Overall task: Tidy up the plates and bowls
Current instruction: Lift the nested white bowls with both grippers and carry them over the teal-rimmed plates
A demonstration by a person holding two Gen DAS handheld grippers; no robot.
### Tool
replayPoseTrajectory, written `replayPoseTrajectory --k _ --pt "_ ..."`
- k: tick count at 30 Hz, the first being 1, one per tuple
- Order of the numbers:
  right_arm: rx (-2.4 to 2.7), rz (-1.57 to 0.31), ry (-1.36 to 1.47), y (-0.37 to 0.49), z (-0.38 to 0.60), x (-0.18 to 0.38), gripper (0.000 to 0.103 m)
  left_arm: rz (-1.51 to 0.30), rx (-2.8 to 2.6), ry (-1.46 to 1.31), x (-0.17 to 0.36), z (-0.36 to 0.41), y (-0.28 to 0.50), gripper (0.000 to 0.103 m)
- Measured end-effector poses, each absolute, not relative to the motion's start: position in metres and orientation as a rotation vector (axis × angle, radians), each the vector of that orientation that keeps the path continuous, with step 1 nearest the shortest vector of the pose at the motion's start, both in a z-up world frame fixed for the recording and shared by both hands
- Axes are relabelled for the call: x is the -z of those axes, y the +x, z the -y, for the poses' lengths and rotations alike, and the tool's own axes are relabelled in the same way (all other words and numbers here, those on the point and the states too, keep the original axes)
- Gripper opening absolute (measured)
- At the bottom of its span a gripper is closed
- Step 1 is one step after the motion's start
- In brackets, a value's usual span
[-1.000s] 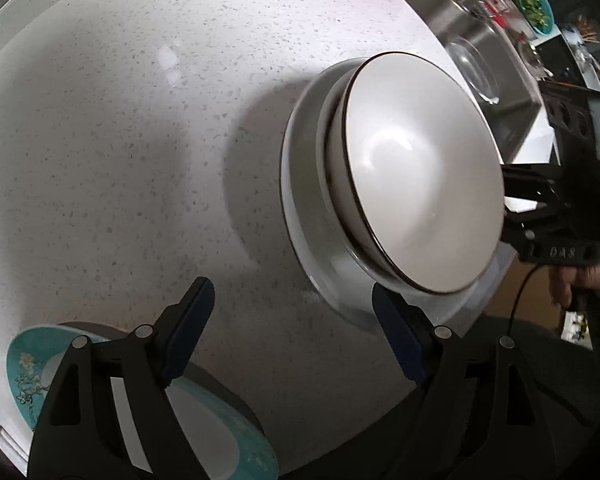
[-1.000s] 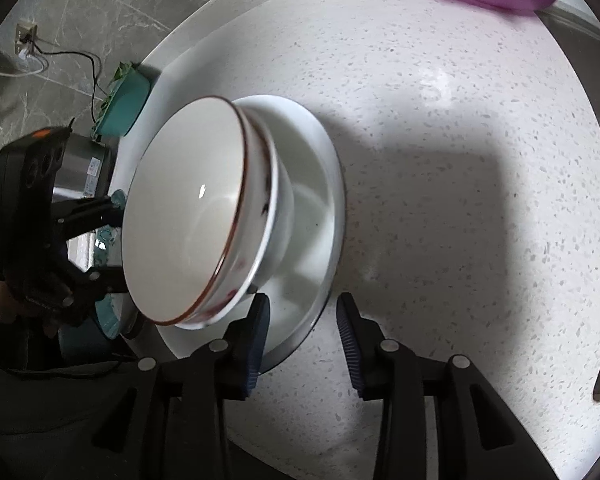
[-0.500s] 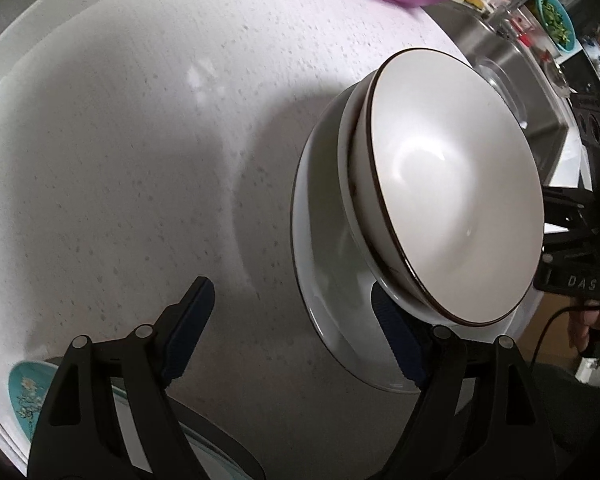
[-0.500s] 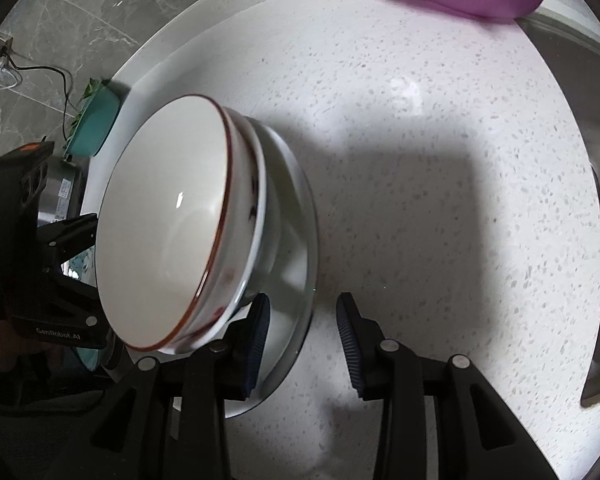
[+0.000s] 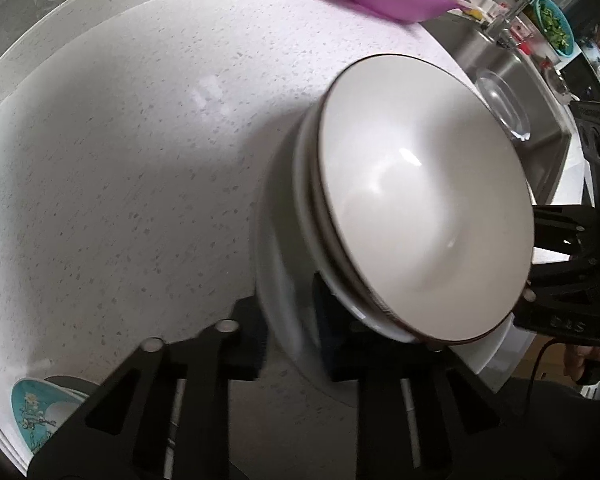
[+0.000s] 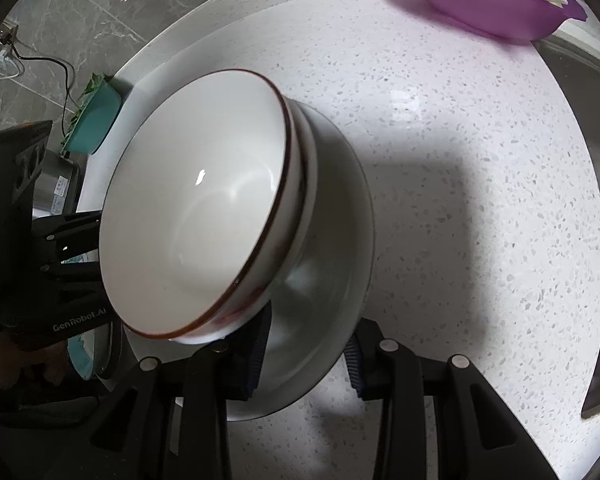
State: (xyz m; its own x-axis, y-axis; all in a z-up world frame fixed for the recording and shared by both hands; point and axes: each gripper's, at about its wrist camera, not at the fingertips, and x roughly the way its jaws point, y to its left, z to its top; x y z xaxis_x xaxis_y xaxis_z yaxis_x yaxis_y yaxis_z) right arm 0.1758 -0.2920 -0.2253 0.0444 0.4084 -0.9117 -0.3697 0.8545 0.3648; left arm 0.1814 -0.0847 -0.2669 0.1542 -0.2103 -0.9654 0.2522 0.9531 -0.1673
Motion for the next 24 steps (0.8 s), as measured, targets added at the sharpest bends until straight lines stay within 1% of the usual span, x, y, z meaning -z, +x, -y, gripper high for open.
replayPoseTrajectory --k 1,10,16,24 --pt "-0.582 -1.405 0.027 0.176 0.292 0.225 0.027 -1.376 0.331 0.037 0.267 0.086 0.183 0.014" --pt "-0.554 -1.403 0.001 0.178 0.288 0.224 0.023 -1.354 0.329 0.024 0.257 0.079 0.177 0.012" --pt "-0.551 -1.410 0.002 0.175 0.287 0.221 0.023 -1.348 0.322 0.021 0.245 0.075 0.173 0.012" --pt "-0.569 -1.390 -0.018 0.164 0.278 0.200 0.022 -1.322 0.309 -0.021 0.220 0.059 0.164 0.012"
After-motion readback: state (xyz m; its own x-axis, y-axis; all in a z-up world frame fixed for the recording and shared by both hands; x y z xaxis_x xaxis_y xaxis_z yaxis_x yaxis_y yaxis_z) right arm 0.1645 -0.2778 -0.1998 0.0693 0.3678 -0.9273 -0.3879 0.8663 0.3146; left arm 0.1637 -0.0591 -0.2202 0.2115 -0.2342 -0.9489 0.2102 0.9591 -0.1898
